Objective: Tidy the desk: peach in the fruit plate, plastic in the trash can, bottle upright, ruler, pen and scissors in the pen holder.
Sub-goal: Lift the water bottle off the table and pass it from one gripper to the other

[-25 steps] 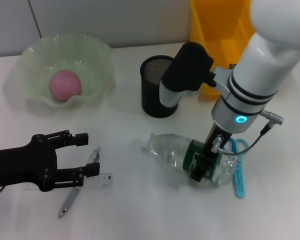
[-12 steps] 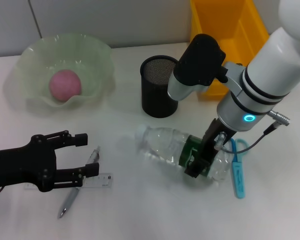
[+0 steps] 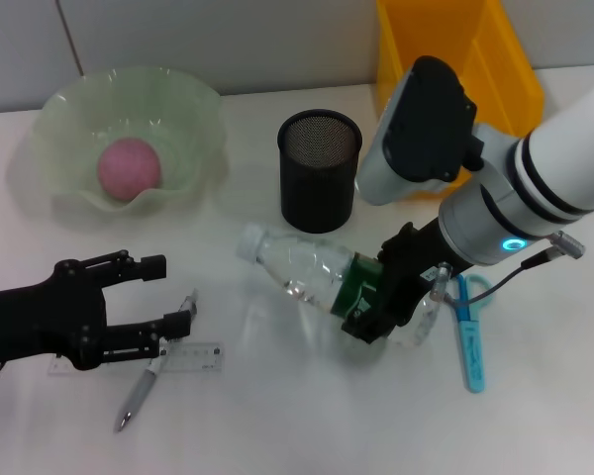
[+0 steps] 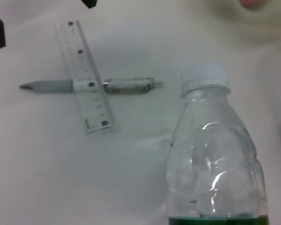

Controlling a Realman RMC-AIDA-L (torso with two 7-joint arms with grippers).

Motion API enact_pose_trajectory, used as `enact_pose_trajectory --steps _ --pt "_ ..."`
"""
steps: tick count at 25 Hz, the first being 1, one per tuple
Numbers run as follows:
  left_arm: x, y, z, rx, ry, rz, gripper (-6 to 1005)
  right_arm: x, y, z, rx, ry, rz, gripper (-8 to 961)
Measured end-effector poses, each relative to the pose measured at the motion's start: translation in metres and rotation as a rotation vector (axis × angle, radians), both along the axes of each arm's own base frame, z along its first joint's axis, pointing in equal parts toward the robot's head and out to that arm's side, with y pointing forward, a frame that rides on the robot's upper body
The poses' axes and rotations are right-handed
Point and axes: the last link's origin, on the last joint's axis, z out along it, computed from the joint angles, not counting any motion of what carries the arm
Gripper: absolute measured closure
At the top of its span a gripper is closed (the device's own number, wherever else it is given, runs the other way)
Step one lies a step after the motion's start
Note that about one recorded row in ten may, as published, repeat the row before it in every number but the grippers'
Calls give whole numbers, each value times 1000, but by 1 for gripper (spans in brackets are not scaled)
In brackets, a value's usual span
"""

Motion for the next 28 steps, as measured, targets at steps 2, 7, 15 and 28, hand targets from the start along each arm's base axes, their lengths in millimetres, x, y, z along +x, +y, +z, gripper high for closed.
enact_pose_trajectory --steps 2,7,15,28 --pt "0 0 0 4 -2 3 169 4 -1 0 15 24 18 184" --pt "-1 3 3 39 -24 29 169 15 -6 -2 51 155 94 184" --pt "-1 7 8 121 -87 72 169 32 -9 -11 138 338 205 185" --pt "-4 12 12 218 -146 133 170 46 -8 -20 310 664 356 185"
